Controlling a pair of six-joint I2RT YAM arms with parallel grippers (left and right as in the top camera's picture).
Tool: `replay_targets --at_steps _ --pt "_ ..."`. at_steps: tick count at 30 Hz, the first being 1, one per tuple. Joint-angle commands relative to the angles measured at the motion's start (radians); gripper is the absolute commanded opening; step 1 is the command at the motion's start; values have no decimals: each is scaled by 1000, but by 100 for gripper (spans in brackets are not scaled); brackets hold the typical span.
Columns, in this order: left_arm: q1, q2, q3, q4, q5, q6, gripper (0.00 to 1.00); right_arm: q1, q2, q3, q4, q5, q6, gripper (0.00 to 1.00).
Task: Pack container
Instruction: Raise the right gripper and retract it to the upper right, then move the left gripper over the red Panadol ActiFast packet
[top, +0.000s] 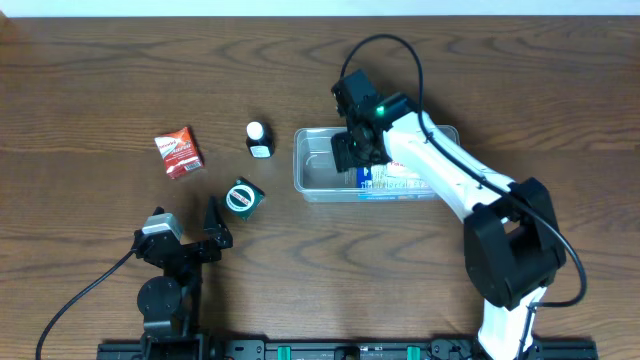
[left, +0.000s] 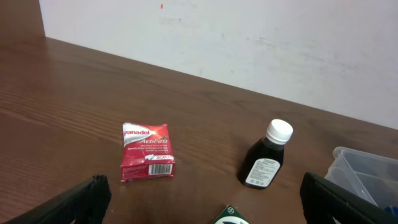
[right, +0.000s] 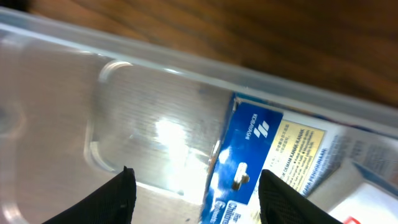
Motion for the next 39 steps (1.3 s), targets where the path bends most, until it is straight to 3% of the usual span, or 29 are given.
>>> replay_targets --at_steps 1,9,14,24,29,33,39 --pt "6 0 -18 -37 -8 6 98 0 -93 78 -36 -10 -34 61" --pt "6 0 -18 -37 -9 6 98 -112 -301 130 -137 110 -5 76" --pt "6 0 -18 -37 -8 6 98 -307 -419 130 -151 121 50 99" --pt "6 0 -18 -37 -8 6 98 -619 -461 129 -194 124 68 99" --pt "6 0 -18 -37 -2 -9 98 -665 -461 129 -195 124 68 99" --pt "4 0 -5 -15 108 -77 98 -667 -461 129 -195 124 68 99" --pt "5 166 190 -182 122 -51 98 -667 -461 129 -195 124 68 99"
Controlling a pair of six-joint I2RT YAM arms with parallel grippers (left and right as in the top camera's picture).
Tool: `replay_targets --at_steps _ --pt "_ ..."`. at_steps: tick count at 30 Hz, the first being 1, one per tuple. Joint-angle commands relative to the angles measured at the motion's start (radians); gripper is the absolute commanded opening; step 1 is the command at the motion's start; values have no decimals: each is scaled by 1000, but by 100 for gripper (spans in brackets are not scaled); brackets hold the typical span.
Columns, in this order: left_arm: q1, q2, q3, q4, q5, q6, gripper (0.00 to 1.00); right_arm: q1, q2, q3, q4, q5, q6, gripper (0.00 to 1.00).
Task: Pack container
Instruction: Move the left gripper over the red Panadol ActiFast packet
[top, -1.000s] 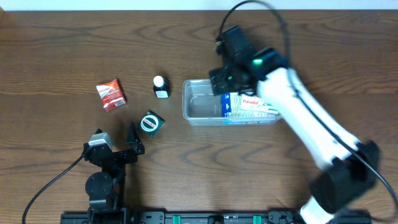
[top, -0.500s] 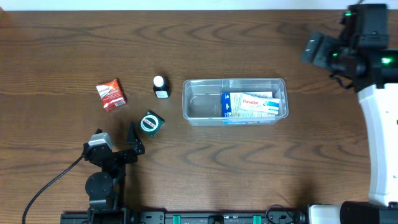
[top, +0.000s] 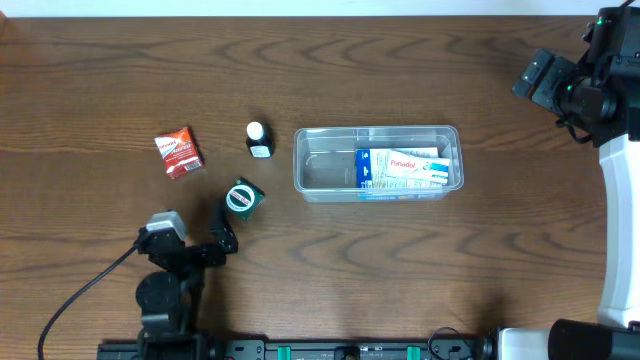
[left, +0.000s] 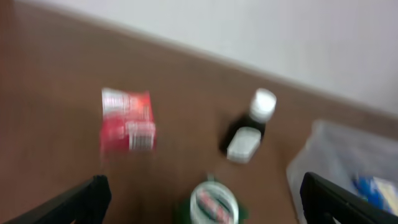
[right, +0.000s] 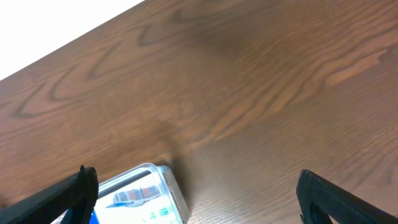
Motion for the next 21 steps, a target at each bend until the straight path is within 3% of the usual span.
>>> replay_targets --at_steps 1,5,14,21 --pt "5 163 159 -53 36 27 98 -5 -5 11 -2 7 9 99" --pt "9 502 444 -183 28 92 98 -5 -5 11 -2 7 9 99" --pt "61 1226 1191 -653 29 157 98 -5 -5 11 -2 7 9 99" --pt "61 1463 1262 -631 28 188 98 -5 -5 11 -5 7 9 99"
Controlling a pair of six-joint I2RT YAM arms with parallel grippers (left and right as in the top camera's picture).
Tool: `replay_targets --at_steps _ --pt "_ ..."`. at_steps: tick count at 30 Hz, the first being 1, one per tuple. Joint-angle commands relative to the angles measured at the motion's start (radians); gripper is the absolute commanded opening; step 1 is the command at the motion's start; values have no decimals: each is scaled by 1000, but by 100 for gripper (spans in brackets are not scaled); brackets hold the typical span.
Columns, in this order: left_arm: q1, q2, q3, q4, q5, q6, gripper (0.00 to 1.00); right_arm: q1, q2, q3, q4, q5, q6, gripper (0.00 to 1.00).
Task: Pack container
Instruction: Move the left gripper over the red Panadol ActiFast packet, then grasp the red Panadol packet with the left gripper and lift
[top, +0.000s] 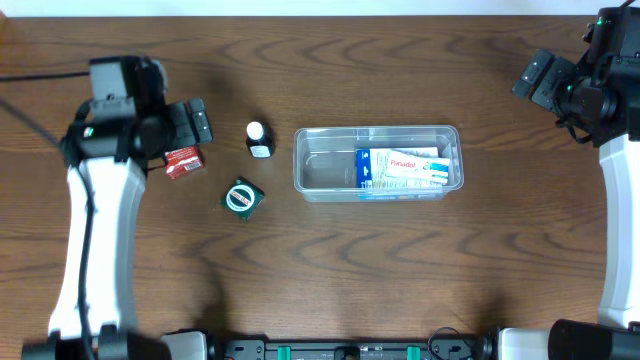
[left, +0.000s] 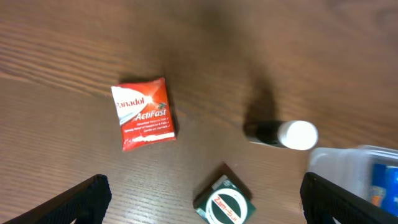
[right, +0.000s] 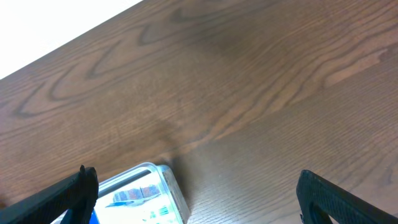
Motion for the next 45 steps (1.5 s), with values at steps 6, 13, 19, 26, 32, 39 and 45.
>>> replay_targets --at_steps 6,13,19,26,32,39,45 --pt "10 227 11 12 -120 37 98 -5 -5 11 -3 7 9 99" --pt "47 328 11 35 -145 -2 98 -5 -5 11 -6 7 9 99" --pt "69 399 11 82 -144 -16 98 -5 -5 11 -6 7 9 99" --pt "72 479 11 147 -144 -16 98 -5 -5 11 -6 7 9 99" --pt "72 526 11 192 -144 -16 98 -5 -5 11 -6 7 9 99" --pt "72 529 11 206 -144 -17 89 -5 -5 11 -6 7 9 99" --pt "72 529 11 193 -144 -25 66 -5 -5 11 -6 7 9 99"
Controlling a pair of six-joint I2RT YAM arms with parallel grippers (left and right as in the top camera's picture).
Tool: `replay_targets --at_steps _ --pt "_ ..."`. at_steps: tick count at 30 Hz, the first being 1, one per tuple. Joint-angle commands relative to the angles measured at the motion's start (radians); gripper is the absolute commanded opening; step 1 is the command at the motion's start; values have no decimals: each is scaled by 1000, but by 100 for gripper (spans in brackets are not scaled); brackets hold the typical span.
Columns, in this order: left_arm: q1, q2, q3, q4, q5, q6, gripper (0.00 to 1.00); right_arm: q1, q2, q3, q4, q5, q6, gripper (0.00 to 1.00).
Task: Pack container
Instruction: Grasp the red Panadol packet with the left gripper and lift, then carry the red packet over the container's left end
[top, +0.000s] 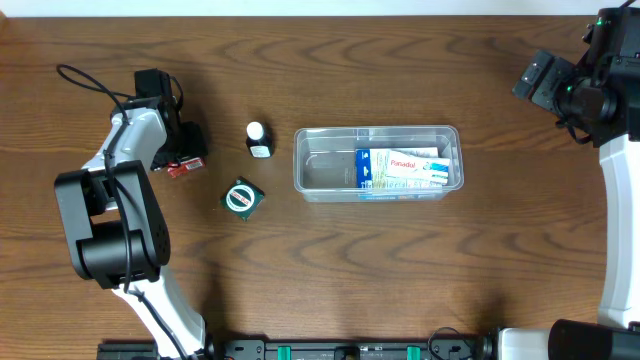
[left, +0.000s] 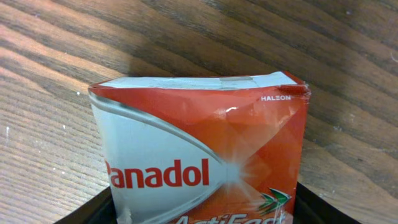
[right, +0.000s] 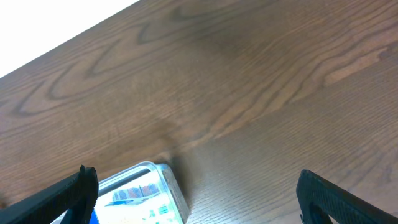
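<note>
A red Panadol packet (left: 199, 143) lies on the table at the left (top: 178, 168). My left gripper (top: 182, 150) is down on it, open, one finger on each side of the packet, which fills the space between them (left: 202, 208). A clear plastic container (top: 320, 132) sits mid-table with a blue and white Panadol box (top: 403, 168) inside. A dark bottle with a white cap (top: 258, 139) and a small green box (top: 242, 198) lie between packet and container. My right gripper (top: 535, 78) hangs open and empty at the far right, above the table (right: 196, 199).
The container's corner (right: 140, 193) shows at the bottom of the right wrist view over bare brown wood. The left arm's cable (top: 95, 85) loops over the table's back left. The table's back edge meets a white wall.
My left gripper has come down from above the table onto the red packet, which now sits between its open fingers. The right arm has not moved.
My right gripper was inside the container over the blue box while the left arm rested at the front edge. Then the right gripper was away at the far right, the box left inside. The left gripper was then above the red packet, and now straddles it.
</note>
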Motion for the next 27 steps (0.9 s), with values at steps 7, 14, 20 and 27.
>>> replay_targets --at_steps 7,14,20,27 --pt "5 -10 19 -47 -10 -6 66 -5 -5 11 -2 7 9 99" --pt "-16 -137 84 -138 -9 -37 66 -5 -5 11 -2 7 9 99" --pt "-109 -304 145 -241 -5 -47 66 -5 -5 11 -2 7 9 99" --pt "-342 -470 151 -367 -2 -118 66 -5 -5 11 -2 7 9 99"
